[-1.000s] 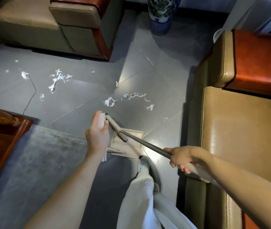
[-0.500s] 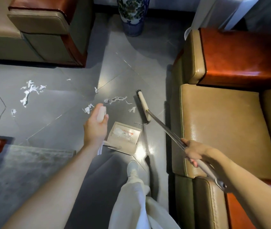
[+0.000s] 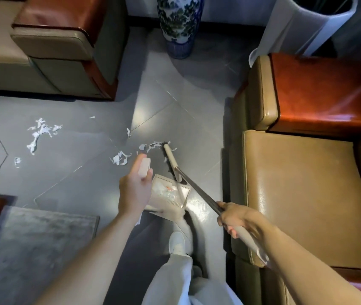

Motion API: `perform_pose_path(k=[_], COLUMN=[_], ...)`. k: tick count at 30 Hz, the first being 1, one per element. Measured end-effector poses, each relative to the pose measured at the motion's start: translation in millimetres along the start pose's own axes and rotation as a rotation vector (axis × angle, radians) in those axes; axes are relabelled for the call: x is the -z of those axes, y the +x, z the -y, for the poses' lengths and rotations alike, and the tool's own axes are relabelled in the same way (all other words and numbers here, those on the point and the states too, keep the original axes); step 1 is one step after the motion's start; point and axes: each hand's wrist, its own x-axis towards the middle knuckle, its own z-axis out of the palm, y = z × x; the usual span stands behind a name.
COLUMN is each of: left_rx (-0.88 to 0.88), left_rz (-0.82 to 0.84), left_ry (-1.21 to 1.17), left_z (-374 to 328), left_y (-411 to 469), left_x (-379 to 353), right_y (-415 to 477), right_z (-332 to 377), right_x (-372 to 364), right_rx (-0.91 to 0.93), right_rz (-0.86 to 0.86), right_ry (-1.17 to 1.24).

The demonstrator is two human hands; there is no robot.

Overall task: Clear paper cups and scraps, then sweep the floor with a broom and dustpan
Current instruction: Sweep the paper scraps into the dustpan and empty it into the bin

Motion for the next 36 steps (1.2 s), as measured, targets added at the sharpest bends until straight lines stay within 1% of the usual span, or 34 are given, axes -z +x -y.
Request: perform_pose_path(k=[3,6,10,14,16,19,23,24,26,27,29,32,36], left_rx=[0.04,0.047,0.111,0.17,0.213,0.298,0.371,0.387,0.428,0.447,0.472,0.495,0.499], left_rz=[0.005,-0.019,-0.098,-0.179,-0.249,-0.318,-0.361,-0.37,-0.392,-0.413,-0.461,-0.476,-0.523], left_ry=[-0.04,-0.058,-0.095,-0.109,-0.09,-0.066,-0.089,-0.099,-0.105,-0.114,-0.148,-0.145,-0.146], left_z=[-1,-6,-17,-30,-40,-55,-72,-76,-82,-85,-90,-95,-85], left_y=[-2,-2,7,24,32,44,61,67,77,82,94,107,111], left_x=[2,-1,-13,-26,-32,-42,-53,-57,-61,-63,-66,-67,-55], right_y=[-4,-12,-18,-2,10,30,48,53,56,57,48,23,6], right_z=[9,22,53,107,140,179,212,216,215,210,195,183,206], right_x=[19,47,90,140,165,197,218,221,225,228,237,259,279], right_rx=[0.029,0.052,0.104,0.105,0.113,0.152,0.19,0.189,0.182,0.168,0.1,0.076,-0.021], right_rz=[0.029,-0.004,-0.124,-0.203,-0.236,-0.217,-0.22,-0.191,-0.079,-0.014,0.071,0.141,0.198], right_ry=[-0.028,-0.072,-0.33,-0.601,-0.689,-0.753,-0.914,-0.946,-1.016,-1.012,-0.9,-0.777,-0.65])
